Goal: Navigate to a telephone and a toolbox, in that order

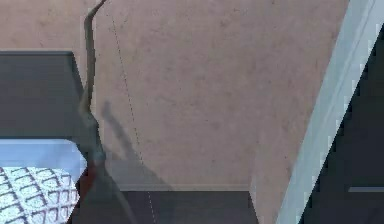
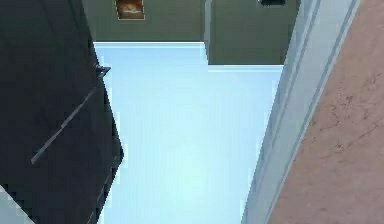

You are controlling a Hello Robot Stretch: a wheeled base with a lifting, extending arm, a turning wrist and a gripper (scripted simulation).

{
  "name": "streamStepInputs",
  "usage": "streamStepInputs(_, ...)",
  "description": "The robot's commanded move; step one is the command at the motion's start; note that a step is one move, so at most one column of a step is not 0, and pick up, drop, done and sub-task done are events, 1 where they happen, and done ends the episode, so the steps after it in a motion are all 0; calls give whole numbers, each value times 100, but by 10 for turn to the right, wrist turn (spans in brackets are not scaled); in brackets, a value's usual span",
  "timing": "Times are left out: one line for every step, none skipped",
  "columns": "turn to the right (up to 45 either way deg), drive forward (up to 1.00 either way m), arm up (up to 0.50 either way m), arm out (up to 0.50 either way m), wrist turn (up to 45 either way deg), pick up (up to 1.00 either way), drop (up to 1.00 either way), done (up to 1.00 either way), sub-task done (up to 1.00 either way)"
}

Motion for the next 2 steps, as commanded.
streamStepInputs(450,0,0,0,0,0,0,0,0)
streamStepInputs(0,40,0,0,0,0,0,0,0)
